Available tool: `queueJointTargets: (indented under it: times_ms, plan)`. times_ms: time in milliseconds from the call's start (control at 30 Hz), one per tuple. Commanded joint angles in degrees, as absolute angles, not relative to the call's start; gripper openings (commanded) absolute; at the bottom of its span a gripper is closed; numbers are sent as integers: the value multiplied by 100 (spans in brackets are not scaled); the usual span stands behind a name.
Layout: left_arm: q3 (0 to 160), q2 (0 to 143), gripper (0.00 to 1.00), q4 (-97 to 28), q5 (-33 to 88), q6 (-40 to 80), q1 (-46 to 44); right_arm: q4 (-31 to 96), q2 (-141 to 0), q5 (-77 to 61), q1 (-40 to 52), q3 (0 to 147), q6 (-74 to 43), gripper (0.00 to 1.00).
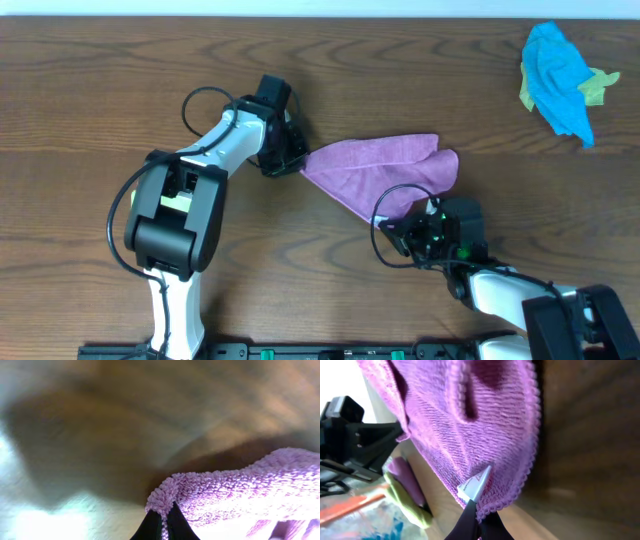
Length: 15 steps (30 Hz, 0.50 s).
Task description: Fold the cloth
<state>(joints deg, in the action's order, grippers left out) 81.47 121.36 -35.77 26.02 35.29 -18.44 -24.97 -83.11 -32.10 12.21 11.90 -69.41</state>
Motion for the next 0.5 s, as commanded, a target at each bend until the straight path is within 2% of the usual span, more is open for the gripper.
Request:
queueJointTargets:
  times_ms: [0, 200, 367, 467]
  plan:
    - [8149, 12171, 6, -3931, 2209, 3055, -1695, -2191, -8086, -3297, 1273, 1120, -6254, 1]
    - [8149, 12092, 6, -4637, 2211, 2536, -1684, -462, -6936, -2794, 1273, 1275, -5175, 1]
    - [8149, 11684, 6, -4668, 2206, 2392, -1684, 1518, -5920, -1911, 1271, 1968, -4165, 1]
    - [8149, 11408, 6, -4700, 2209, 2392, -1684, 2294, -5577, -1457, 1271, 2379, -3732, 1]
